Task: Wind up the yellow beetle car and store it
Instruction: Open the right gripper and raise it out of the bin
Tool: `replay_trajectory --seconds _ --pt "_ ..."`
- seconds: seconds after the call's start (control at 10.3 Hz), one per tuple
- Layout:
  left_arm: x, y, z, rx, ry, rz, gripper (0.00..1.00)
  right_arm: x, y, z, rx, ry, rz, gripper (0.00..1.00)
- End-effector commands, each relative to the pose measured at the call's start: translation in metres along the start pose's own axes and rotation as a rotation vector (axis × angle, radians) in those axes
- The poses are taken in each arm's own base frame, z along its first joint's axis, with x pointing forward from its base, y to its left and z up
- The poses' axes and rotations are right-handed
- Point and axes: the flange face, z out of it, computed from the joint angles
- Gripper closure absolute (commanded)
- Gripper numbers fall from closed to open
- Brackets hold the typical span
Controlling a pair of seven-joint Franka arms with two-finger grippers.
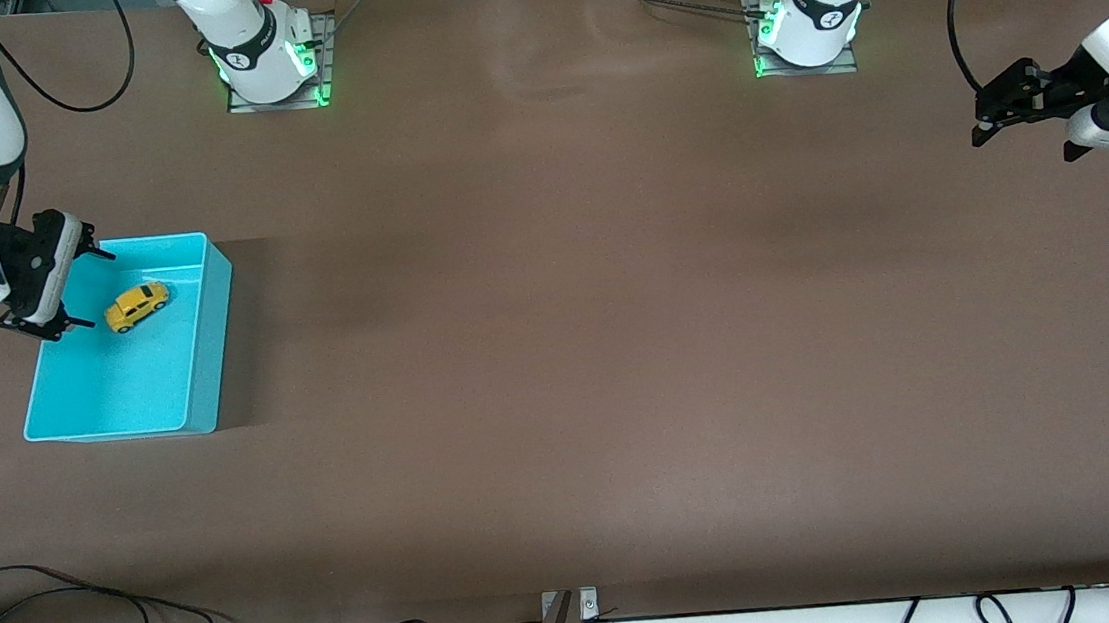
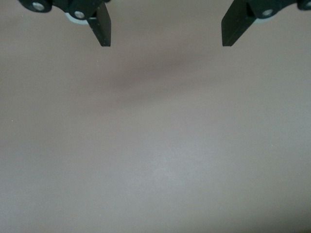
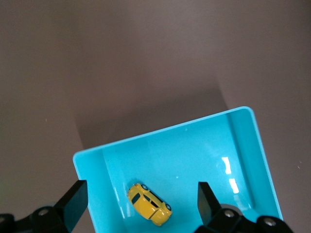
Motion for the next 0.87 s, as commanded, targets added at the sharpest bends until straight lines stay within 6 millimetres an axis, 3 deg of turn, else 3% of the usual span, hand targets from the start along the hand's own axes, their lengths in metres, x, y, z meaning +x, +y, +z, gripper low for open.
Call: replay_trajectory --seconds 0.0,0.29,0.78 --pt "0.002 -0.002 -0.005 0.021 -0.012 -0.006 0.0 0.026 -0.003 -0.052 -0.007 -0.021 0.283 0.0" --pt "0.002 -0.002 -0.005 0.02 -0.013 -0.007 0.0 0.057 -0.03 -0.096 -0.07 -0.042 0.685 0.0" --pt "0.002 -0.002 -0.005 0.02 -0.013 -0.007 0.0 0.096 -0.06 -0.114 -0.078 -0.047 0.95 0.0"
